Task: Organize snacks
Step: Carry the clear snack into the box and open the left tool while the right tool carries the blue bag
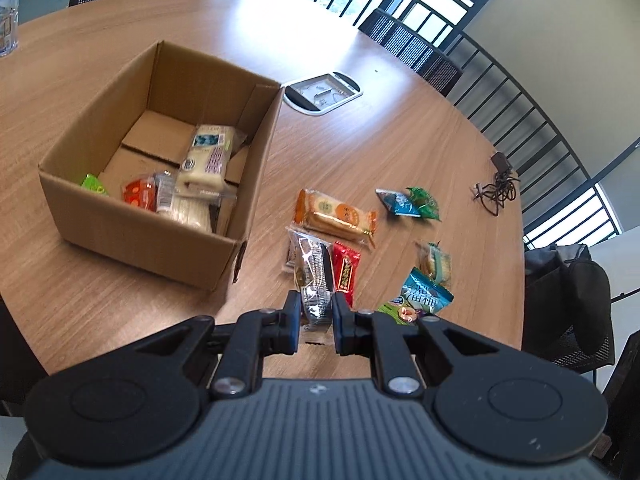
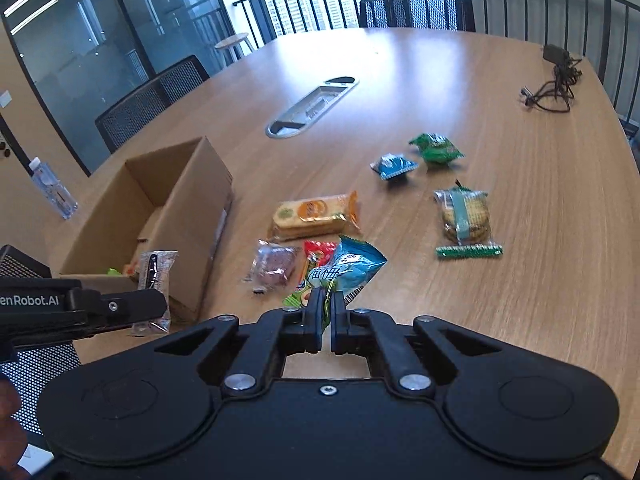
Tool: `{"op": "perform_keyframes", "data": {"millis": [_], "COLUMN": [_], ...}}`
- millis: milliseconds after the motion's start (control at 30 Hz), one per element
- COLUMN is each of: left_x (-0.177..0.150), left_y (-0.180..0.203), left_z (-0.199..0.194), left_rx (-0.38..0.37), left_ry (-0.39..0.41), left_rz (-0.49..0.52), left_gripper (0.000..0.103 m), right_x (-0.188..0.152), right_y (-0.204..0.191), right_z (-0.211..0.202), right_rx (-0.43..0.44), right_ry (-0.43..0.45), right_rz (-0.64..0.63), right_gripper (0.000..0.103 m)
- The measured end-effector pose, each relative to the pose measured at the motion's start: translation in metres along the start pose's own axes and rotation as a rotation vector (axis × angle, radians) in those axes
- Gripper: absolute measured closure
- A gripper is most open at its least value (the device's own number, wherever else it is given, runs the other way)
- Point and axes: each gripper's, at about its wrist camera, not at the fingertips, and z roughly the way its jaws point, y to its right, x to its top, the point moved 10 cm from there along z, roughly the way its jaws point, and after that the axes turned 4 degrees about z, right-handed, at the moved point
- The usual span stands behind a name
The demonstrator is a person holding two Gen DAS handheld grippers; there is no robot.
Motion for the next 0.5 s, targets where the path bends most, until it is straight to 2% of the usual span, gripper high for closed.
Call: {"op": "perform_keyframes", "data": {"millis": [500], "left_x": [0.044], "left_y": [-0.020], "left_z": [-0.029], "left_rx": [0.003], "left_ry": [0.068], "left_rz": [0.017], "left_gripper": [0.088], "right_x": [0.037], "right_y": [-0.053], "right_z": [-0.026], "right_rx": [0.063], "right_ry": [0.082], "right_rz": [-0.048], "right_gripper": [0.100]}}
